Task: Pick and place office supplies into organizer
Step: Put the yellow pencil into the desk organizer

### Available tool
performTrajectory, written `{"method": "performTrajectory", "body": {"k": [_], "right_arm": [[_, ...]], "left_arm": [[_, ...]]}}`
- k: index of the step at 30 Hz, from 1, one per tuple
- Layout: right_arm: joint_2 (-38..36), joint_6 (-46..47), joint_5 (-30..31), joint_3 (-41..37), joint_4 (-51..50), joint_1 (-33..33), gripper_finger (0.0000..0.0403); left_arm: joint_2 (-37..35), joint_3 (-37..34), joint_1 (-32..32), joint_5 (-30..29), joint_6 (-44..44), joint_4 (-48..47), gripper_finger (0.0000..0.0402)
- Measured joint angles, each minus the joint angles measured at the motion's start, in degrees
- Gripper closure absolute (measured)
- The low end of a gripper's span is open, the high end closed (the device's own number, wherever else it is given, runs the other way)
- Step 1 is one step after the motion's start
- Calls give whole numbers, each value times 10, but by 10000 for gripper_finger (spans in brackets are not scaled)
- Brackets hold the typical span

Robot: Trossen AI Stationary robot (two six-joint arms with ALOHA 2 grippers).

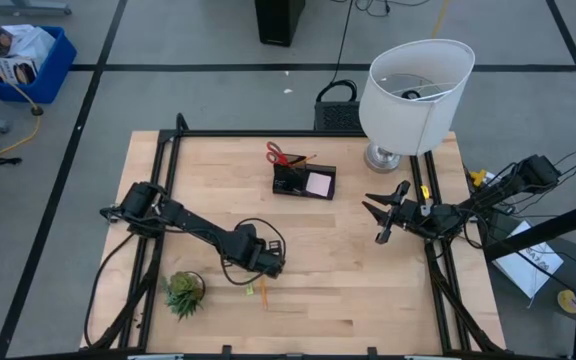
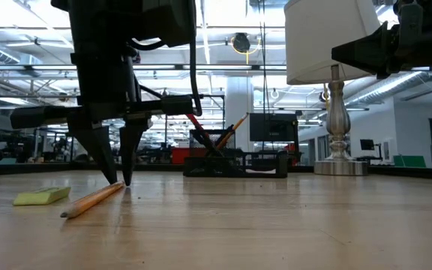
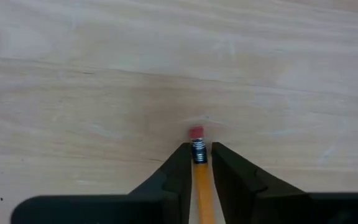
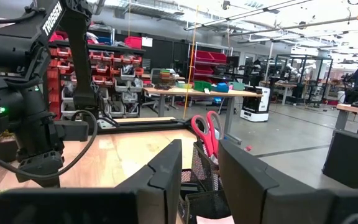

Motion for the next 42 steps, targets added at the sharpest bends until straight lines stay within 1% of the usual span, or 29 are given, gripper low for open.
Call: {"method": "performTrajectory", "body": {"k": [4,8,11,17,18,20,23,25,32,42], "right_arm": [[0,0,0,0,0,0,303],[0,0,0,0,0,0,303],[0,0,0,0,0,0,303],[0,0,0,0,0,0,303],[0,0,0,0,0,0,303],[0,0,0,0,0,0,303],[0,0,0,0,0,0,303],[0,0,0,0,0,0,303],[0,0,0,0,0,0,303],[0,0,0,0,0,0,303]], "left_arm": [[0,0,1,21,-5,-1,322],[0,0,2,25,-3,1,317],[0,0,3,29,-4,0,328],[1,0,2,26,-5,0,385],[1,0,2,26,-5,0,389],[0,0,2,25,-4,0,389],[0,0,1,24,-4,2,376],[0,0,1,24,-5,2,373],[0,0,-1,22,-11,1,396],[1,-1,-2,22,-11,1,400]]}}
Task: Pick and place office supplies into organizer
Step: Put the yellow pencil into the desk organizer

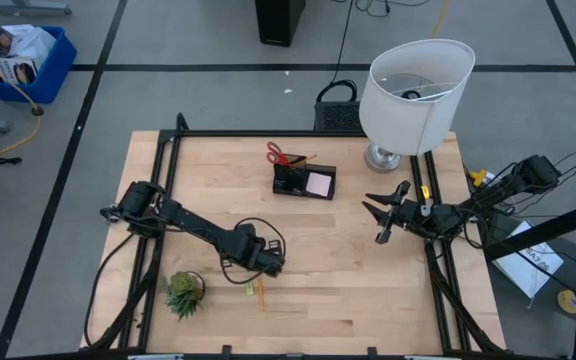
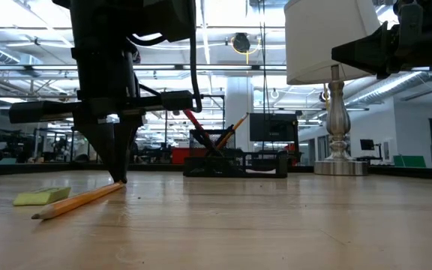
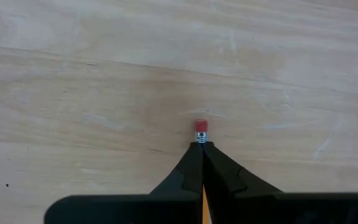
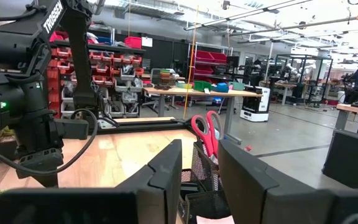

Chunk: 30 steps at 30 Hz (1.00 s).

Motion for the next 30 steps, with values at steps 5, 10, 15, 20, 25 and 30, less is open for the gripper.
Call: {"method": "performTrajectory", "body": {"k": [5,10,15,20,25,30], "right_arm": [[0,0,0,0,0,0,303],[0,0,0,0,0,0,303],[0,0,0,0,0,0,303],[0,0,0,0,0,0,303],[0,0,0,0,0,0,303],[0,0,0,0,0,0,303]], "left_arm": [[0,0,0,0,0,0,399],[0,0,0,0,0,0,399],[0,0,0,0,0,0,400],[-4,-1,-5,0,0,1,400],[-11,-1,-14,0,-2,2,400],[-17,-2,-19,-9,-3,-2,399]]}}
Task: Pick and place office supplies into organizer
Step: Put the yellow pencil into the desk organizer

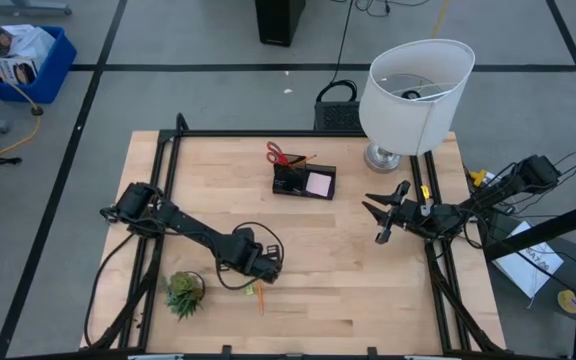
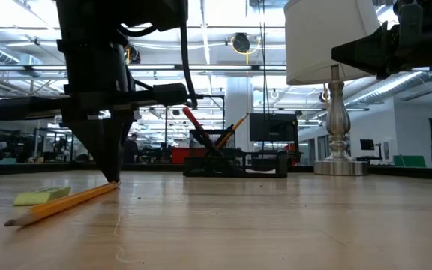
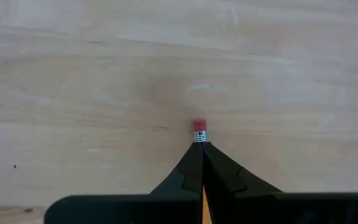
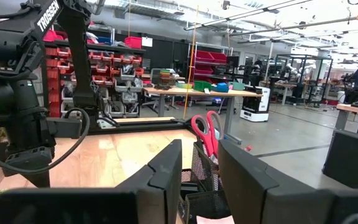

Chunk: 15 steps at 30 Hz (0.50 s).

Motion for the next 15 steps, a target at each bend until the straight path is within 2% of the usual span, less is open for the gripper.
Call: {"method": "performTrajectory", "body": {"k": [9,15], "right_arm": [[0,0,0,0,0,0,303],[0,0,0,0,0,0,303]], "left_arm": [[-1,0,0,-12,3,-2,399],[-2,1,0,16,17,10,391]]}}
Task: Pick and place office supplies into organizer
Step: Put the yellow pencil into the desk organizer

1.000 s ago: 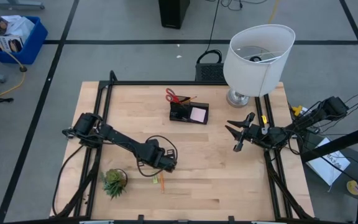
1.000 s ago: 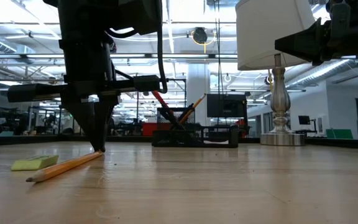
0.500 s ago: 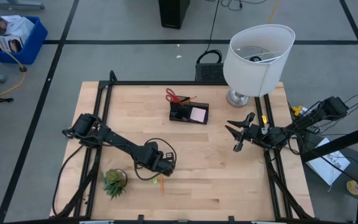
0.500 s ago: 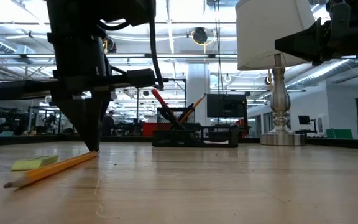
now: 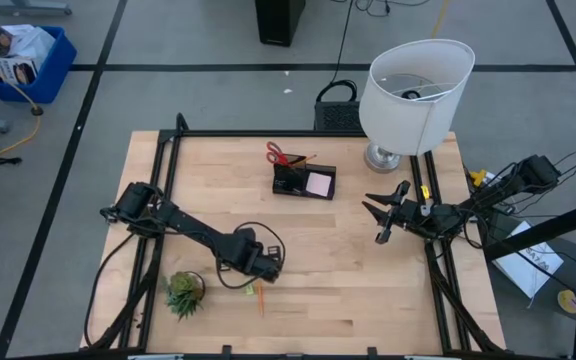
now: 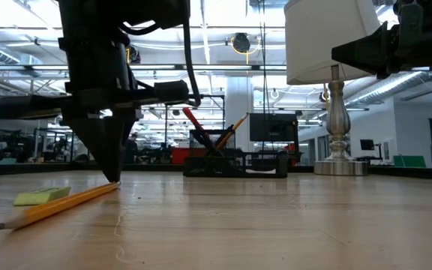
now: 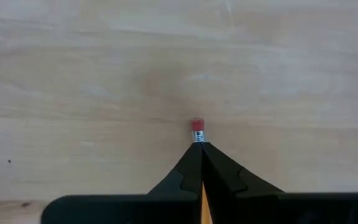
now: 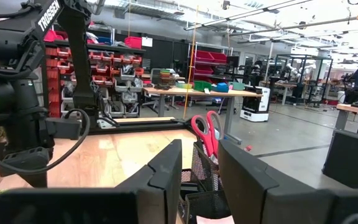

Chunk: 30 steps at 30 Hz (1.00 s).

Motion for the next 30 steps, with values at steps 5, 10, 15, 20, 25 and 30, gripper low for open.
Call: {"method": "performTrajectory", "body": {"k": [5,10,15,20,25,30], "right_arm": [[0,0,0,0,0,0,303],[0,0,0,0,0,0,303],[0,0,0,0,0,0,303],[0,0,0,0,0,0,303],[0,0,0,0,0,0,303],[0,0,0,0,0,0,303]], "left_arm": [[0,0,-2,36,22,26,330],[0,0,-1,51,-3,17,256],[3,1,11,45,12,20,221],[20,4,23,65,16,22,226],[23,3,24,73,16,17,251],[24,3,25,83,9,-1,273]]}}
